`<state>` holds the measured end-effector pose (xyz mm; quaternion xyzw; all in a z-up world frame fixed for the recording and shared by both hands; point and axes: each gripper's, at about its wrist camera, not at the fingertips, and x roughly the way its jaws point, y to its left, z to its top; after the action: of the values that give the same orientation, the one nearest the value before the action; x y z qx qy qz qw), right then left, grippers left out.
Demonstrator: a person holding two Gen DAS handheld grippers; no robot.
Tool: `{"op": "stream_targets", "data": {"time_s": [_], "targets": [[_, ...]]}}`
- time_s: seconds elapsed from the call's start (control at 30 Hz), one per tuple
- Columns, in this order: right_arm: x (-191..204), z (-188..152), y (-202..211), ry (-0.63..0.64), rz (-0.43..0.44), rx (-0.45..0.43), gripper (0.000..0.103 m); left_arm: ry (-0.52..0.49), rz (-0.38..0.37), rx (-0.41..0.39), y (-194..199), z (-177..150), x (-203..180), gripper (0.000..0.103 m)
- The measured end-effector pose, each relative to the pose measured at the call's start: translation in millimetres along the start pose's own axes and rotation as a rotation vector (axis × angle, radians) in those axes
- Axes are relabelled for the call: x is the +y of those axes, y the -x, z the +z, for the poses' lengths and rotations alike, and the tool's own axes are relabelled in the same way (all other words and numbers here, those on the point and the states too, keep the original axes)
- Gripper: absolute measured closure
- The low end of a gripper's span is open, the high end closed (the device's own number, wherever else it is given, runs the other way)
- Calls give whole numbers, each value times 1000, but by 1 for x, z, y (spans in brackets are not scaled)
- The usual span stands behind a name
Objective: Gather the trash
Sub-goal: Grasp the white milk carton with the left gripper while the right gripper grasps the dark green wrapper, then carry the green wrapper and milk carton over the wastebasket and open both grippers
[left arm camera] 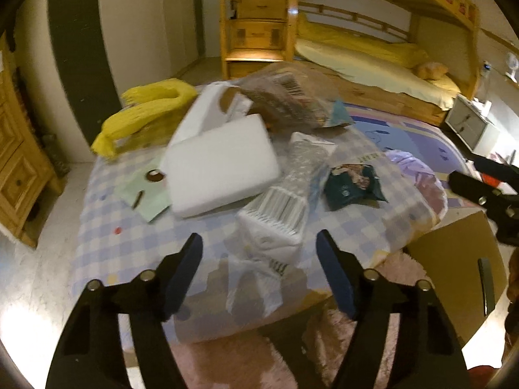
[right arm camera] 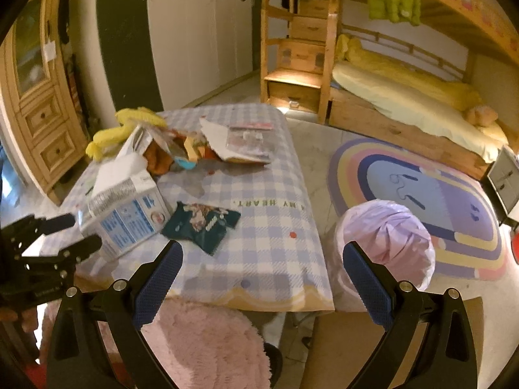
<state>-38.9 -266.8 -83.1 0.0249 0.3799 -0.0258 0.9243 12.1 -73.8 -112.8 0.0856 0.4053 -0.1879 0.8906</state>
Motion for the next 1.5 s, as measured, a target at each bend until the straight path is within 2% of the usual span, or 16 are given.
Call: {"op": "stream_targets", "data": {"time_s": [0.17,0.23,0.33,0.43,0.5,0.6,0.7,0.77,0.93,1.3,1.37,1.5], "targets": [[-3,-5,-7,-9,27,-3,9,-27,-38,-7,-11,3,-8,54],[-3,-6,-8,4,36,-11,11,-30,-48,-4,-15,3,-9,63],[0,-7,-10,22,52,-10,13,-26,-57,-4,-15,3,-8,64],[3,-7,-11,27,65,0,30,-26,-62,-21,-8,2,-8,65],[3,-8,-12,19,72,14,30,-31,-56,-45,3,2,-9,65],[6,-9,-12,26,86,17,36,-23,-51,-85,25,0,-6,65],[11,-10,-13,37,108,32,48,3,-43,-118,41,-2,3,65],[14,-10,-16,41,124,41,60,26,-32,-135,48,-2,10,65],[24,-7,-32,53,153,55,63,79,1,-181,61,-1,23,65],[32,-4,-79,22,177,132,64,77,-25,-154,44,1,23,65],[32,-5,-81,13,179,142,81,71,-25,-152,44,1,21,65],[28,-6,-75,-3,179,124,88,59,-33,-149,45,-1,18,65]]}}
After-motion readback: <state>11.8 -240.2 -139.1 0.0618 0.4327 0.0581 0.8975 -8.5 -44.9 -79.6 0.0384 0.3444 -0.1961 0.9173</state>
